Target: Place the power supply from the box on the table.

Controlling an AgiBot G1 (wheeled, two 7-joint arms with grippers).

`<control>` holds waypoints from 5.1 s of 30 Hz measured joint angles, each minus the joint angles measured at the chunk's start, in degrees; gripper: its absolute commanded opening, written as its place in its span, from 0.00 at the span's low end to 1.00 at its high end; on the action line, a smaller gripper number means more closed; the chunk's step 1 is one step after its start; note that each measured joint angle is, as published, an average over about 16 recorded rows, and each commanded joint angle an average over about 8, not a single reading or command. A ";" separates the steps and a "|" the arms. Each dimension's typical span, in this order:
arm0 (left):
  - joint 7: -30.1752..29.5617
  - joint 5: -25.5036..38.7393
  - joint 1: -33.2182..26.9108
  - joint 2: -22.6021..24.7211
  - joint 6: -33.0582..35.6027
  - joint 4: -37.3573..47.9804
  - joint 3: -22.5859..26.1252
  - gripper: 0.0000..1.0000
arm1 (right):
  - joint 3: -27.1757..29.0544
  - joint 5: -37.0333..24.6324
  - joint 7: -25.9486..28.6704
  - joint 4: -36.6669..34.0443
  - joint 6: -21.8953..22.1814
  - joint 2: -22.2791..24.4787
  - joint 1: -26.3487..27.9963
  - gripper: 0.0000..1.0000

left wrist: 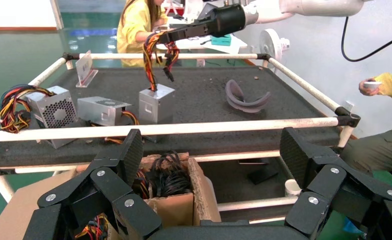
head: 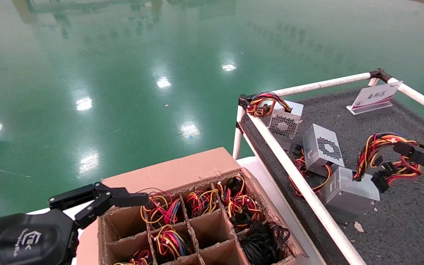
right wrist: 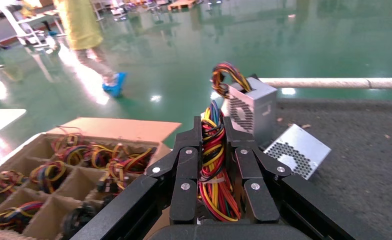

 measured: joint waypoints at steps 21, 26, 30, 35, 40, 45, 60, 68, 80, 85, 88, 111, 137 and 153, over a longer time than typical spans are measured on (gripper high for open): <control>0.01 -0.02 0.01 -0.01 -0.02 0.01 0.00 1.00 | -0.89 -1.50 -1.15 -2.46 0.96 -1.23 1.60 1.00; 0.01 -0.02 0.01 -0.01 -0.02 0.01 0.00 1.00 | -0.79 -1.35 -1.07 -2.29 0.81 -1.12 1.48 1.00; 0.01 -0.02 0.01 -0.01 -0.02 0.01 0.00 1.00 | -0.73 -1.28 -1.03 -2.19 0.74 -1.06 1.42 1.00; 0.01 -0.02 0.01 -0.01 -0.02 0.01 0.00 1.00 | -0.69 -1.21 -1.00 -2.11 0.67 -1.01 1.37 1.00; 0.01 -0.02 0.01 -0.01 -0.02 0.01 0.00 1.00 | -0.66 -1.17 -0.98 -2.05 0.64 -0.98 1.34 1.00; 0.01 -0.01 0.01 -0.01 -0.02 0.01 0.00 1.00 | -0.63 -1.13 -0.97 -2.02 0.61 -0.97 1.32 1.00; 0.01 0.00 0.01 -0.01 -0.01 0.01 0.00 1.00 | -0.58 -1.10 -0.92 -1.93 0.57 -0.93 1.27 1.00; 0.01 0.00 0.01 -0.01 -0.01 0.01 0.00 1.00 | 0.21 -1.54 -0.37 -0.09 0.67 -1.18 0.66 1.00; 0.01 -0.01 0.00 -0.01 -0.01 0.03 0.01 1.00 | 4.35 -3.87 2.49 9.55 1.26 -2.56 -2.51 1.00; 0.02 -0.01 0.00 -0.01 -0.01 0.03 0.01 1.00 | 6.48 -5.08 3.96 14.51 1.56 -3.27 -4.13 1.00; 0.02 -0.01 0.00 -0.01 -0.01 0.03 0.02 1.00 | 7.75 -5.81 4.84 17.49 1.75 -3.70 -5.11 1.00; 0.03 -0.02 -0.01 -0.01 -0.01 0.03 0.03 1.00 | 17.53 -11.36 11.60 40.28 3.15 -6.98 -12.58 1.00; 0.04 -0.04 0.01 -0.03 -0.03 0.04 0.04 1.00 | 25.55 -15.95 16.99 58.92 4.27 -9.66 -18.69 1.00; 0.04 -0.04 0.01 -0.03 -0.04 0.04 0.04 1.00 | 25.16 -15.74 16.80 57.98 4.28 -9.53 -18.40 1.00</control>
